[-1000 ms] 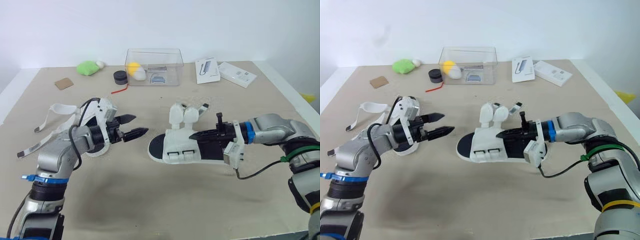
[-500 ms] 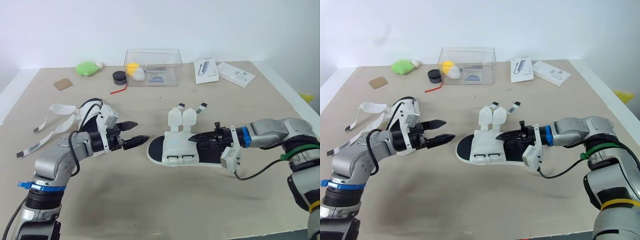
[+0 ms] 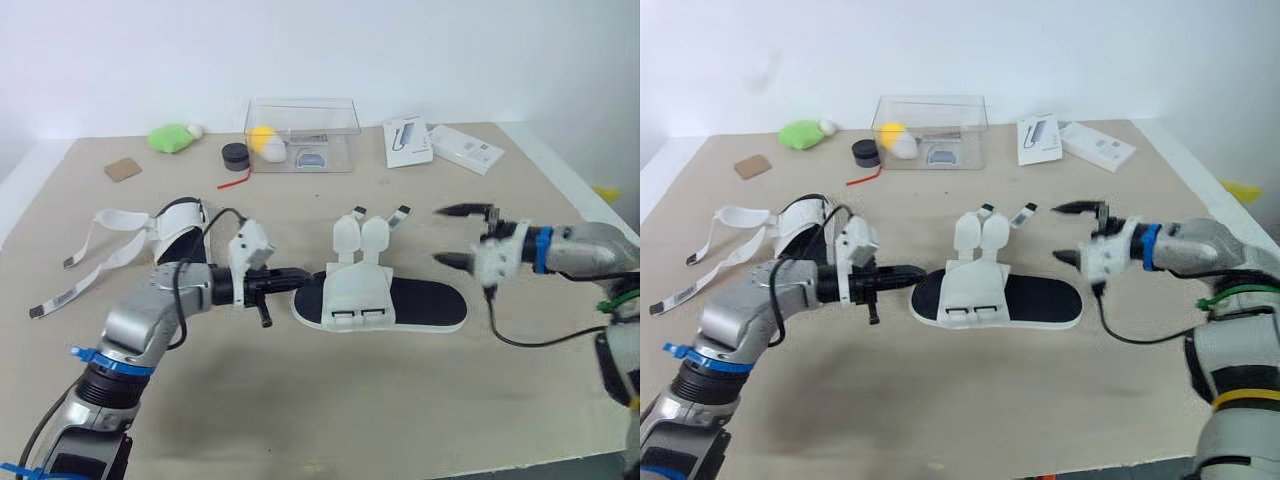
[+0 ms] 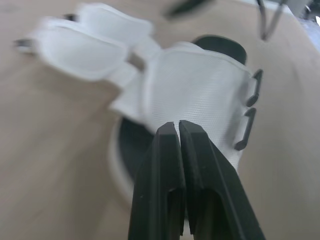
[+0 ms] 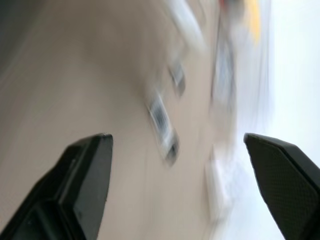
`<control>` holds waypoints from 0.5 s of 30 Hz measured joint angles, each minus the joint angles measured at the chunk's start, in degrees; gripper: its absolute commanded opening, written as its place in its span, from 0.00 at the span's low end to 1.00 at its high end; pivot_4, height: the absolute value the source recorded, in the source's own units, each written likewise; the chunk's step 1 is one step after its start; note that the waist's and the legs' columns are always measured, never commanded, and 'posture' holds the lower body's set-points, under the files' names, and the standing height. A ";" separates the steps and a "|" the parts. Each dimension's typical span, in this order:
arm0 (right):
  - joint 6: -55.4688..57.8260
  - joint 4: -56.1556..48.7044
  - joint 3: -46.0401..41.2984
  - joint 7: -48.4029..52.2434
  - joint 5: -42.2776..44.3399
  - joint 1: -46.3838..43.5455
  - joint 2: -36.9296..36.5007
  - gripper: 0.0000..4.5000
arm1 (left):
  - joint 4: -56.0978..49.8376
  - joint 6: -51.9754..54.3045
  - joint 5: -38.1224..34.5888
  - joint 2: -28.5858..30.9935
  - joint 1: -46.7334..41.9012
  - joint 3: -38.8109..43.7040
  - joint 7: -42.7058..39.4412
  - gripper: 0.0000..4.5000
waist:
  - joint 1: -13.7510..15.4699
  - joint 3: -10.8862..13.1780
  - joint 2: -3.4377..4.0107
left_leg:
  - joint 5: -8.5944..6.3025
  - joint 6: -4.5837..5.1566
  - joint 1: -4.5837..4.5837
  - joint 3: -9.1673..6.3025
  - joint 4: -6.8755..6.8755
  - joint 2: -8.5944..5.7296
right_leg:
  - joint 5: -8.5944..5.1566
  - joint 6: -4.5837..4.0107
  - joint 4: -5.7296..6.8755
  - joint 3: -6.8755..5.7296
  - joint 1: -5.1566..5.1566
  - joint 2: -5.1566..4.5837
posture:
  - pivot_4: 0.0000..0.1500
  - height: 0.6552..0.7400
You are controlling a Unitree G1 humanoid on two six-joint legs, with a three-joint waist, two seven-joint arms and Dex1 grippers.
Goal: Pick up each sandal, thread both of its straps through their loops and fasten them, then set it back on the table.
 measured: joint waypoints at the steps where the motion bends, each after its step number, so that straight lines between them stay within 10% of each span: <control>1: 12.45 3.34 -6.53 11.89 6.75 -1.99 2.75 1.00 | 0.51 -0.45 0.76 -0.62 0.09 -0.75 0.12 0.01 | 0.00 0.02 0.03 | 0.01 0.00 0.05 -0.04 0.02 0.16 | 0.02 -0.05 0.01 -0.05 0.06 0.06 | 1.00 1.00; 5: 53.59 35.21 -21.12 27.14 14.73 -27.59 4.46 1.00 | 5.34 -3.70 5.80 -2.64 0.29 -5.09 0.58 0.01 | -0.21 0.26 0.42 | 0.22 0.24 0.13 0.28 -0.32 0.12 | 0.17 -0.25 -0.01 0.07 -0.13 0.07 | 1.00 1.00; 9: 84.52 38.94 -27.06 22.05 20.34 -30.87 4.53 1.00 | 6.34 -6.74 7.70 -3.23 1.09 -5.50 0.60 0.01 | 0.64 0.13 0.14 | 0.16 0.14 -0.16 0.19 -0.36 0.30 | -0.02 -0.52 -0.01 -0.07 -0.30 0.17 | 1.00 1.00; 15: 98.44 38.97 -32.04 10.45 27.96 -30.69 4.94 1.00 | 6.56 -9.24 8.90 -3.87 2.22 -5.54 0.62 0.01 | 0.70 0.13 0.19 | 0.15 0.15 -0.68 0.19 -0.27 0.03 | -0.03 -0.30 -0.02 -0.09 -0.62 0.07 | 1.00 1.00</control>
